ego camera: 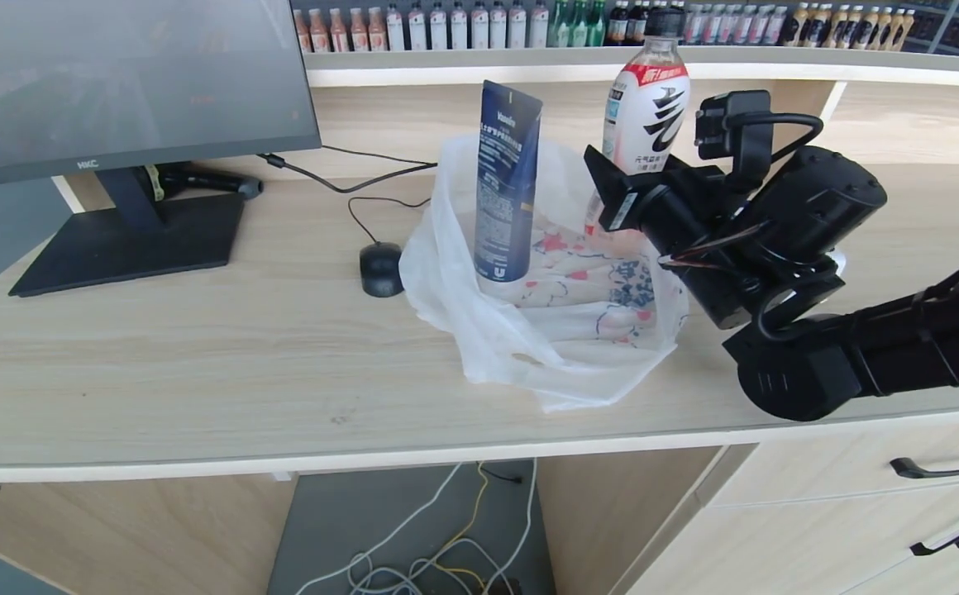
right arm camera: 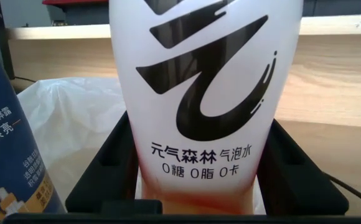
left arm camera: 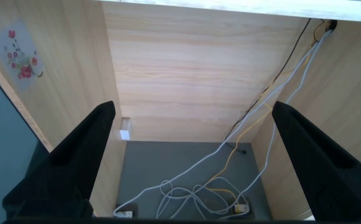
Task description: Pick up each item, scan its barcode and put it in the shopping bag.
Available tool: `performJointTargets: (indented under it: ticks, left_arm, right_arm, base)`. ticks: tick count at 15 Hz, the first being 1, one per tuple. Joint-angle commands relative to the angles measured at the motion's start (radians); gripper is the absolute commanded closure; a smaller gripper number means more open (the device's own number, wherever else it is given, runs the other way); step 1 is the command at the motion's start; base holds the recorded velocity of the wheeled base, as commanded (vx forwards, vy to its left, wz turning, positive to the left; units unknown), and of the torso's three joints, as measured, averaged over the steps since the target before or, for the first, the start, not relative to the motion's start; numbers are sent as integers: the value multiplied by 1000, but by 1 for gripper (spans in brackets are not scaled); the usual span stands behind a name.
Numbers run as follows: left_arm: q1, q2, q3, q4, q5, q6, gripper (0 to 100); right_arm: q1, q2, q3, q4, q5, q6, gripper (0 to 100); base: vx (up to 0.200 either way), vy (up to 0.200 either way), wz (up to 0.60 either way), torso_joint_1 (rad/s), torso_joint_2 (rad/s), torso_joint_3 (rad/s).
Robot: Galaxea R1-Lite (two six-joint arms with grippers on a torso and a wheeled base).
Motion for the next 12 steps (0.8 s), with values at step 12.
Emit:
performJointTargets:
  ticks: [12]
  left_arm:
    - [0,2,0,0,0,0,0]
  right_arm:
    - [-14,51,25,-28,-1,-2,100]
  base:
    - [0,0,0,0,0,0]
